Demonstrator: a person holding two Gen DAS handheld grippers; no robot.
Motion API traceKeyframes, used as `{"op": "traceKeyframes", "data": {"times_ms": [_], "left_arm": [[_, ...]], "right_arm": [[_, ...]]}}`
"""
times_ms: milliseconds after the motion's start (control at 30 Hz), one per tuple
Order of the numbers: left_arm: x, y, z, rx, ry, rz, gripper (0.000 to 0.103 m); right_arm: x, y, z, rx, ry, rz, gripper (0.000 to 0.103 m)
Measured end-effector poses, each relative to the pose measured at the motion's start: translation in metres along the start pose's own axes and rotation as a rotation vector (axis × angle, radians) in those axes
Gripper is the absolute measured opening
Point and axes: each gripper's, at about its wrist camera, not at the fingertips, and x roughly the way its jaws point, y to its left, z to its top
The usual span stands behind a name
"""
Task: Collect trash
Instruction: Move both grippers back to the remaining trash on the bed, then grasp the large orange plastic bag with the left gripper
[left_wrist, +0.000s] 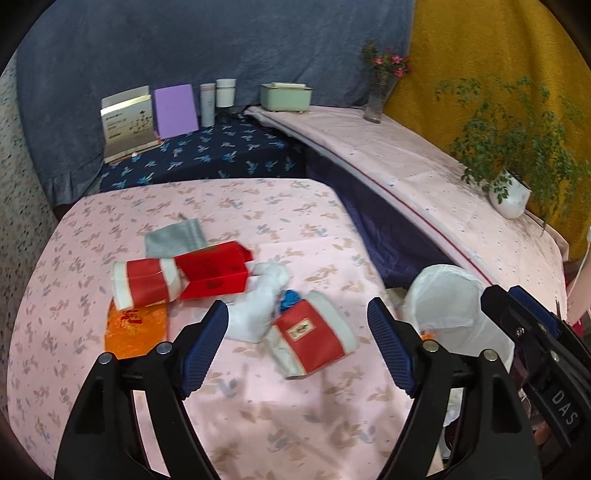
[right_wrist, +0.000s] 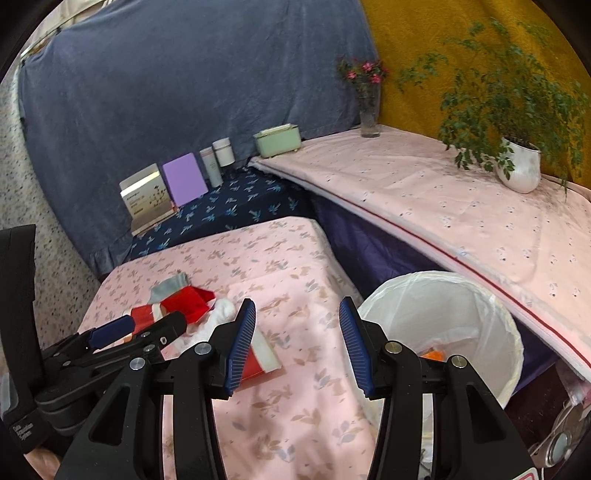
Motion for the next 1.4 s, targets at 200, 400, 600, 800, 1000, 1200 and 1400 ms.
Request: {"op": "traceKeyframes", "data": {"times_ms": [200,400,600,800,1000,1200,1400], "left_arm": [[0.007,0.046,-0.013,-0.052,0.029,0.072,0.079],[0.016,0.091,-0.026,-0.116,0.067,0.134,0.081],[0.029,0.126,-0.035,-0.166,0.109,0.174,0.086],[0.050,0.160,-0.046,-0.207,0.181,0.173,0.087],[0.071,0.185,-0.050,-0.237,0.220,0.167,0.087],[0.088,0.196,-0.051,-0.258,0.245,0.151,0.084],[0.095,0.196,-0.054,-0.245,0.243,0.141,0.061]], "right_arm": [[0.018,0.024,-0.012,-0.033,0.050,0.028,0.047],[0.042,0.050,-0.028,-0.069,0.109,0.047,0.047],[0.069,0.072,-0.045,-0.107,0.172,0.059,0.047],[0.096,0.088,-0.060,-0.137,0.229,0.060,0.047],[0.121,0.102,-0.071,-0.173,0.266,0.044,0.046],[0.137,0.108,-0.075,-0.196,0.286,0.025,0.041],[0.143,0.112,-0.081,-0.225,0.289,0.005,0.031]]}}
